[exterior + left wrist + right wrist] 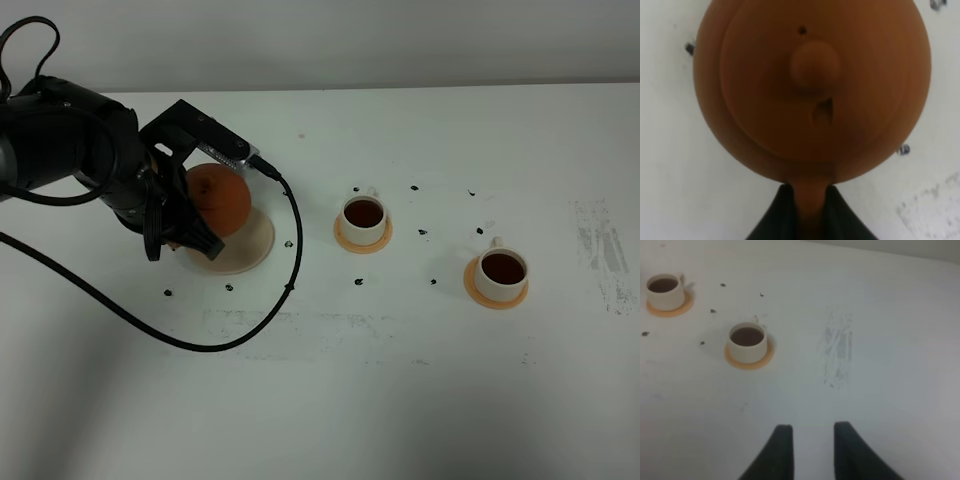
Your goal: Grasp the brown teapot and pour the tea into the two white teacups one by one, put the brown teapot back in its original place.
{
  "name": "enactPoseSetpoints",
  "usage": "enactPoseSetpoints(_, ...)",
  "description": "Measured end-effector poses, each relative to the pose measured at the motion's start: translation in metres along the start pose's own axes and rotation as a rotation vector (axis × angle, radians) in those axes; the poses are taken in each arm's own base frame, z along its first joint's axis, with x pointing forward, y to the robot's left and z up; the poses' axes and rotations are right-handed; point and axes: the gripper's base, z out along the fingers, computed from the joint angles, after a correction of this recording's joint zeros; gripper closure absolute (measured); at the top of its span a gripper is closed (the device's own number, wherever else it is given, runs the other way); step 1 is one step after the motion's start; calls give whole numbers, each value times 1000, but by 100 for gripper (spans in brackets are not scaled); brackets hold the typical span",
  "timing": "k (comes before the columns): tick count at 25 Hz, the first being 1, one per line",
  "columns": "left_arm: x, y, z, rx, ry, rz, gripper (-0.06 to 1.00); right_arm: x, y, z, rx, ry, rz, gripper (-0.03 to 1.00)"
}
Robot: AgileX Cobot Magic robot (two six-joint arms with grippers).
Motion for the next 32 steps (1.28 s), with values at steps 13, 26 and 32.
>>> enactPoseSetpoints(13, 5, -4, 27, 27, 70, -3, 82, 0, 0, 0, 0, 0, 0, 75)
enactPoseSetpoints(26, 6, -4, 31, 29, 81, -2, 81, 0, 0, 0, 0, 0, 0, 75)
enactPoseSetpoints(32, 5, -4, 31, 27, 74, -2, 65, 0, 0, 0, 0, 0, 0, 75)
